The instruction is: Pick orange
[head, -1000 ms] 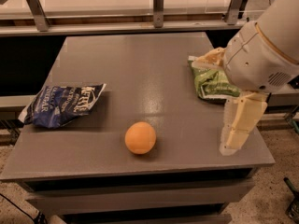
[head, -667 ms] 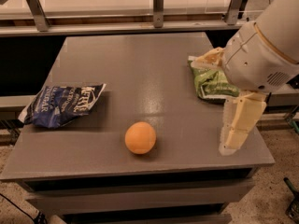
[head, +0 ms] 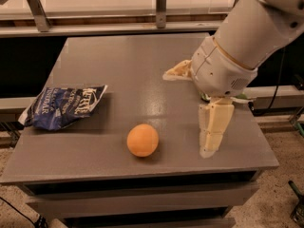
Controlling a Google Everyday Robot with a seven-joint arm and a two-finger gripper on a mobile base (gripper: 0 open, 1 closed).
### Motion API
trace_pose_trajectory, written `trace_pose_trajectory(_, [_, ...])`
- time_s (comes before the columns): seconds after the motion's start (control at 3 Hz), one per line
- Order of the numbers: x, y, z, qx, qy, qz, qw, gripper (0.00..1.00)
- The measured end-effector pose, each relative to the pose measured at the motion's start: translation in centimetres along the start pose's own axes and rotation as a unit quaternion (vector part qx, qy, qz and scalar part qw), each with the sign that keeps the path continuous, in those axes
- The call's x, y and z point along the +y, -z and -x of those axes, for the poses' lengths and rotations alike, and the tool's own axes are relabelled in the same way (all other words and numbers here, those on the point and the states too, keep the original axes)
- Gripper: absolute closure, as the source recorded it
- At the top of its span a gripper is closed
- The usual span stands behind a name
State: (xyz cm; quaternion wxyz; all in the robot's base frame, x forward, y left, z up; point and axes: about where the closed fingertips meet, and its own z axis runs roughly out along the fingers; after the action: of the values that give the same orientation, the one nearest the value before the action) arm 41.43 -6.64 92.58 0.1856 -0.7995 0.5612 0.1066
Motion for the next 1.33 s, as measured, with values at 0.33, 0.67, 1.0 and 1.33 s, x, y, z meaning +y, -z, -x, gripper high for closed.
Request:
trace_pose_trajectory(0.33, [-0.7,-1.9,0.3,-0.023,0.022,0.001,0.9995,0.0])
trace_pose_trajectory(0.67, [-1.7,-3.6,0.1,-0.043,0.023,0.004,0.9988,0.0])
trace_pose_trajectory(1.0, [-1.8,-5.8,1.0,-0.062,0.033,0.026,0.9972,0.0])
trace_pose_trajectory(1.33, [-1.5,-7.9,1.3,-0.083,0.038,0.045,0.9948,0.0])
